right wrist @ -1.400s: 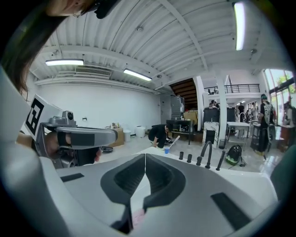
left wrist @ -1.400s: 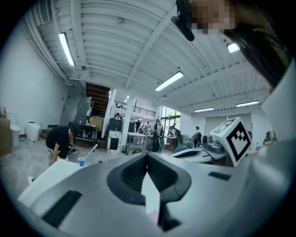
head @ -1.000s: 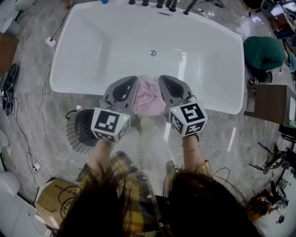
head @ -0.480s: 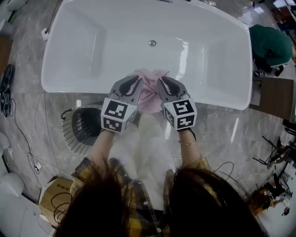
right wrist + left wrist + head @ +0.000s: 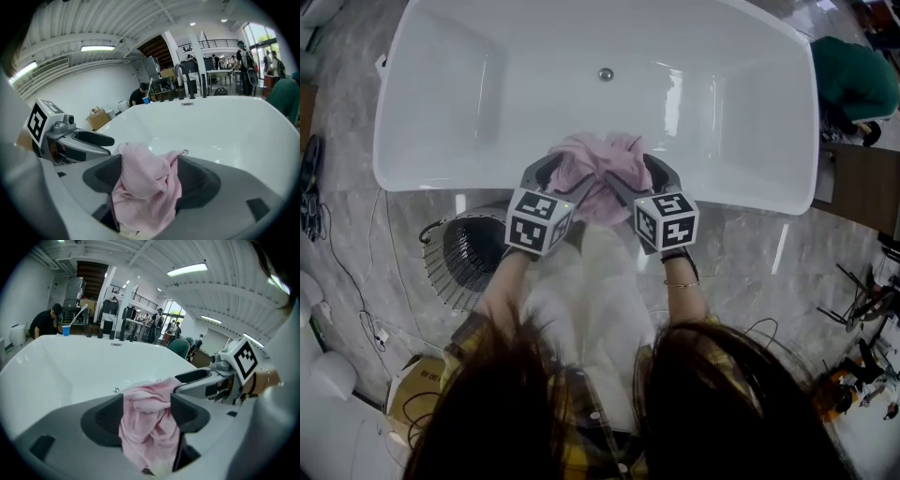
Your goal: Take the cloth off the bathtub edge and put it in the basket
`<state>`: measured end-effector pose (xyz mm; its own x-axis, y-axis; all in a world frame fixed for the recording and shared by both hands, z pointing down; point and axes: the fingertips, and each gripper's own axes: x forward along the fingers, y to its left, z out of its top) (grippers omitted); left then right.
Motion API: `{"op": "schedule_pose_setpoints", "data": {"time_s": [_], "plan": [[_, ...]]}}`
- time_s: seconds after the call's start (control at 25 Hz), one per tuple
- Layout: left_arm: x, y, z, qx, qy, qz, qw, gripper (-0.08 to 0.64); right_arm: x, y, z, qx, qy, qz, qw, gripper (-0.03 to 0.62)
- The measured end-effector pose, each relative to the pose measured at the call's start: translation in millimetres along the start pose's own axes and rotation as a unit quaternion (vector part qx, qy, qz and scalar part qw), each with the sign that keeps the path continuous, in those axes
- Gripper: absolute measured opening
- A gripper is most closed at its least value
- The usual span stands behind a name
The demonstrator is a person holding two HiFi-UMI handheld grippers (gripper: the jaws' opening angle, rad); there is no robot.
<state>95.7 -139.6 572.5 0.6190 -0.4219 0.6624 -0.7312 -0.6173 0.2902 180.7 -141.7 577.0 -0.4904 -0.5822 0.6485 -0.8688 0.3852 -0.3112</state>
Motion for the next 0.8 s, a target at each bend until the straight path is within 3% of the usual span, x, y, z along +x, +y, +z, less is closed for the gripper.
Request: {"op": "schedule_pose_setpoints", "data": {"time_s": [0.28,0.6,0.8], "plan": [[19.7,14.3,-46.2,-0.018,0.075,0.016,0.9969,0.354,16.2,-24.6,-35.7,0.050,0.047,-0.007,0.998,0.403],[37.0,19.8,-70.9,-0.045,0.137,0.017,0.9893,0.362,37.5,-31.1,-56.3,0.090,0.095,0.004,0.991,0.417],[39.2,21.4,-90.9,-0.104,0.150,0.025,0.9829,0.362,42.7,-26.1,-73.8,0.170,0.107,0.018,0.979,0.419]]}}
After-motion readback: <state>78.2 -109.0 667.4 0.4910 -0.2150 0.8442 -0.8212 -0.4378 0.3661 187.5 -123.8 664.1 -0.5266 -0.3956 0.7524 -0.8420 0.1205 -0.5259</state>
